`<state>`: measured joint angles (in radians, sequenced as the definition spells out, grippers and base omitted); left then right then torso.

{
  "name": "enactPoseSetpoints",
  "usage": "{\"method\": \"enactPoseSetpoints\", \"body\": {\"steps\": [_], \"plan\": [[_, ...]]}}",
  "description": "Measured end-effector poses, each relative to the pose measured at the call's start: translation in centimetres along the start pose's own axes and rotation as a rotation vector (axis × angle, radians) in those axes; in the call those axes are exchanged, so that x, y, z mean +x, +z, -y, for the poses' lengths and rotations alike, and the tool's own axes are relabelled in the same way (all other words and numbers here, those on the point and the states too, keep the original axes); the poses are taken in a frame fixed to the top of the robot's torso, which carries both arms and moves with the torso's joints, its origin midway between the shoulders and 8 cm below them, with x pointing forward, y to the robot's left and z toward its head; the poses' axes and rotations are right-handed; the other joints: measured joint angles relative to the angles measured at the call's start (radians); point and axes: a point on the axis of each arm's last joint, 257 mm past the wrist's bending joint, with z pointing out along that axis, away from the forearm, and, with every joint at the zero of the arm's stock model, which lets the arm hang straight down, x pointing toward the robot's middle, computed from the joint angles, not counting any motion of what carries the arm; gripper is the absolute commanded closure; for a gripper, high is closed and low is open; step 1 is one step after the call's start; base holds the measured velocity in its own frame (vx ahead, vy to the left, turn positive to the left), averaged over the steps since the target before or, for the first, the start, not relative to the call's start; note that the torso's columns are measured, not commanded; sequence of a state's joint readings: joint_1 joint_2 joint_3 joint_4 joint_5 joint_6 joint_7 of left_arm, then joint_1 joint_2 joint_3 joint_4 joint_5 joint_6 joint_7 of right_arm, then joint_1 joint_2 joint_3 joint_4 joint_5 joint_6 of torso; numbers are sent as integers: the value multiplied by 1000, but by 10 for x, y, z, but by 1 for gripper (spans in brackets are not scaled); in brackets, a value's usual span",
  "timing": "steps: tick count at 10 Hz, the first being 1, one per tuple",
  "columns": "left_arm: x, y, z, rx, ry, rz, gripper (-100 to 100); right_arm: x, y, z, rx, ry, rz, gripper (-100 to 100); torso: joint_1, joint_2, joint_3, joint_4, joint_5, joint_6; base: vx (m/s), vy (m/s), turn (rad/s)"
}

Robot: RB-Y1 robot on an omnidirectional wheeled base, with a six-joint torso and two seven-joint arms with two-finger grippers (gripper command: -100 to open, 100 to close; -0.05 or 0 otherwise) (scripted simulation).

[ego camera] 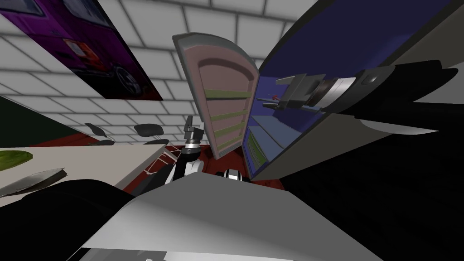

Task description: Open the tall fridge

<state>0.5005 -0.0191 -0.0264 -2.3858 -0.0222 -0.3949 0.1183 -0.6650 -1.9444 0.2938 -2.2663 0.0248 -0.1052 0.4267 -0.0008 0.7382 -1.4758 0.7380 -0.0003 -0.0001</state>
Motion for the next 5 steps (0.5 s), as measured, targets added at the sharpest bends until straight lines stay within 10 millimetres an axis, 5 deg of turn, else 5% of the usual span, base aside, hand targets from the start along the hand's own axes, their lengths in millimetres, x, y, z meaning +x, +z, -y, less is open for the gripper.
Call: {"method": "enactPoseSetpoints", "body": {"steps": [5], "plan": [[0, 0, 0, 0, 0, 0, 0, -1, -12, 27, 48, -128, -57, -100, 1, 0, 0, 0, 0, 1, 9, 14, -49]]}}
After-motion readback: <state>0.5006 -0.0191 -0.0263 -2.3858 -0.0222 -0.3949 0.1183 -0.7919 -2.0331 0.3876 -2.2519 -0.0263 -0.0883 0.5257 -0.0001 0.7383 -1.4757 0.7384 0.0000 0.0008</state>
